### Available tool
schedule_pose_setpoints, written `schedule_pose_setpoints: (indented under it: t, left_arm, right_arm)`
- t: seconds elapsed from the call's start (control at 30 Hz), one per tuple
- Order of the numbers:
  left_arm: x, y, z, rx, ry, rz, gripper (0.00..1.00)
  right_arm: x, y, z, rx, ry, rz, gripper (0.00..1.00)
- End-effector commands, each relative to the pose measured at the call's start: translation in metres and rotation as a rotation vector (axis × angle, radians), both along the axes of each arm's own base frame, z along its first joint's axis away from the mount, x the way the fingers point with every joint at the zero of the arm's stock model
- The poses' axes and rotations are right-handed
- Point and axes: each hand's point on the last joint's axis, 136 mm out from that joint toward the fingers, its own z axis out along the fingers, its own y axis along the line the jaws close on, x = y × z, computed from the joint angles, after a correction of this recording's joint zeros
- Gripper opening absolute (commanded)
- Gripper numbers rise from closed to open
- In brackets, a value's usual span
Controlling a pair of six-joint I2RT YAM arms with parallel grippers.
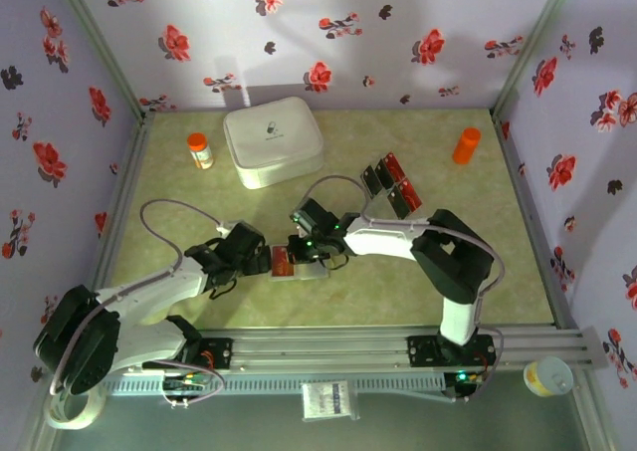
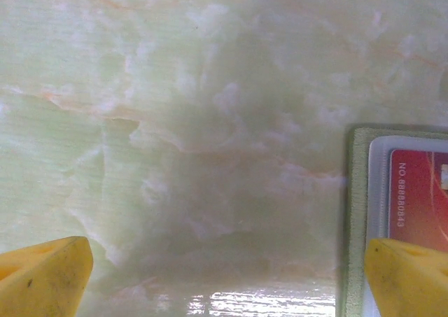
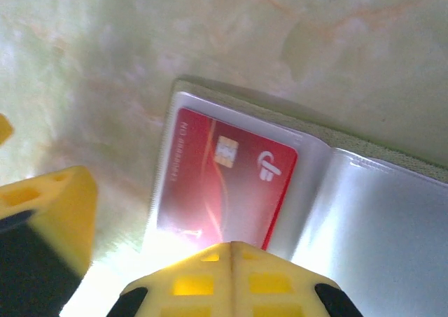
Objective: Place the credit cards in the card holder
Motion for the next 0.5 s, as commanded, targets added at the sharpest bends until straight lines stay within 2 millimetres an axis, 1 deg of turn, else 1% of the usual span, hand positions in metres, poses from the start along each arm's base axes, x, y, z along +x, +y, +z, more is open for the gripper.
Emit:
schedule_pose_setpoints:
  t: [0.0,0.13,0.47]
  left_arm:
    - [0.000,0.007,0.000,0.042,0.010,0.001,1.00]
    - [-0.002,0.008,-0.008,0.053,0.028,0.002,1.00]
    - [-0.005,0.010,-0.025,0.084,0.069,-0.002,1.00]
  right_arm:
    - [-0.003,-0.006,0.008,0.003,-0.017,-0.023,0.01]
    - [-0.004,-0.010,-0.002,-0.015,-0.010,-0.031,0.00]
    - [-0.004,-0.010,-0.014,-0.030,-0.001,-0.034,0.00]
